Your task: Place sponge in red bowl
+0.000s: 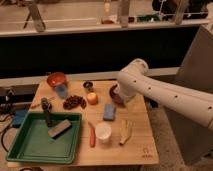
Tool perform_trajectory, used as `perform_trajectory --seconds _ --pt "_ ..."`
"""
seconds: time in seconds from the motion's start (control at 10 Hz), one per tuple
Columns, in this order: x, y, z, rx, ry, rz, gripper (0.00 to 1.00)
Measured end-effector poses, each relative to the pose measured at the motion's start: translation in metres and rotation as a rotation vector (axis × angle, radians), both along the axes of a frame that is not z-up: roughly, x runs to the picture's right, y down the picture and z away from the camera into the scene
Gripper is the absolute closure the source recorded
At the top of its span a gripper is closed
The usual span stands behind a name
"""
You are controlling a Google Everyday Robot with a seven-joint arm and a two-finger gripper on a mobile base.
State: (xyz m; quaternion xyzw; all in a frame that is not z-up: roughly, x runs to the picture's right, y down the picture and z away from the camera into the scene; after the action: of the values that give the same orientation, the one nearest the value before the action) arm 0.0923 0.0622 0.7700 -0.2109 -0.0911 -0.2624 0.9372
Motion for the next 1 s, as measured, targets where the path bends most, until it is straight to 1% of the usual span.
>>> perform_trajectory --seconds 0.4,0.7,1.0 --pt "-0.013 0.005 0.016 -0.009 -0.032 -0.049 0.20" --pt "-0.023 0.011 0.027 -0.015 -0.054 -0.066 0.20" --pt "-0.036 0.022 0.040 -0.022 -0.085 -0.096 0.20"
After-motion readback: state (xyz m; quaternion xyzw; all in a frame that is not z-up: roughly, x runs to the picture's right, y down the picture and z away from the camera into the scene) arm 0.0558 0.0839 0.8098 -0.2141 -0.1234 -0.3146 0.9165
